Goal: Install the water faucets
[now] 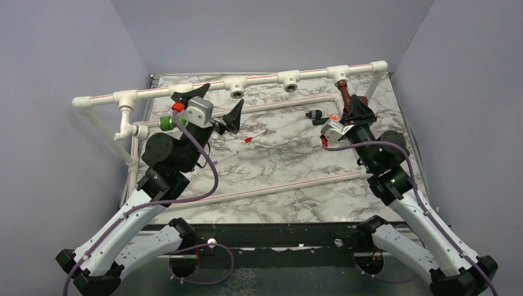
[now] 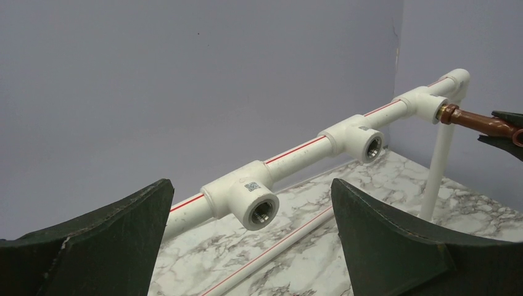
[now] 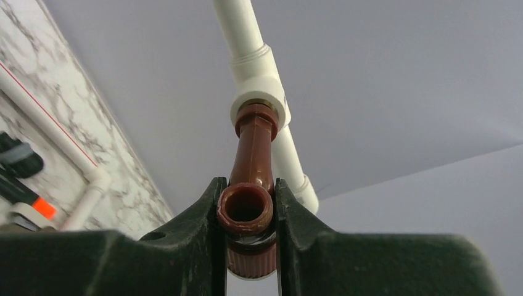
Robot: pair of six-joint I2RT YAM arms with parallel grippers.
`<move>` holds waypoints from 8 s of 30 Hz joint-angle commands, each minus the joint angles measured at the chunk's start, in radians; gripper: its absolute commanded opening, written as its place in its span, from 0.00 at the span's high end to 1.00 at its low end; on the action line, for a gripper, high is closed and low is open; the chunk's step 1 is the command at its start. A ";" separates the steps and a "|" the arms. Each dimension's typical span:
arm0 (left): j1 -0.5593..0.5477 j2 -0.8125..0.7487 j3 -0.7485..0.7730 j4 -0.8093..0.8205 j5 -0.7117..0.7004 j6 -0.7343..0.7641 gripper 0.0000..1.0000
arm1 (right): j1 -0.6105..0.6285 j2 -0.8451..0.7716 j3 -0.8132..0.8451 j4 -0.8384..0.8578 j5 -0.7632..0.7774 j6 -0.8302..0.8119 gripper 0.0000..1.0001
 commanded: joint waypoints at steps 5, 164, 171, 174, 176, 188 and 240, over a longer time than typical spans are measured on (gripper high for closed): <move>0.003 -0.003 -0.003 0.026 -0.016 0.007 0.01 | 0.008 -0.025 -0.011 0.134 -0.009 0.524 0.99; -0.012 -0.007 -0.010 0.029 -0.028 0.026 0.01 | 0.015 0.025 0.215 -0.409 0.116 -0.558 0.16; -0.012 -0.006 -0.010 0.029 -0.027 0.024 0.01 | 0.053 0.051 0.213 -0.419 0.116 -0.604 0.19; -0.012 -0.006 -0.010 0.029 -0.028 0.026 0.01 | 0.079 0.068 0.215 -0.429 0.136 -0.616 0.22; -0.011 -0.006 -0.011 0.029 -0.028 0.025 0.01 | 0.088 0.077 0.214 -0.436 0.139 -0.623 0.25; -0.011 -0.006 -0.011 0.029 -0.028 0.026 0.01 | 0.110 0.101 0.190 -0.404 0.175 -0.627 0.52; -0.018 -0.006 -0.013 0.032 -0.032 0.025 0.01 | 0.124 0.051 0.038 0.029 0.465 2.239 1.00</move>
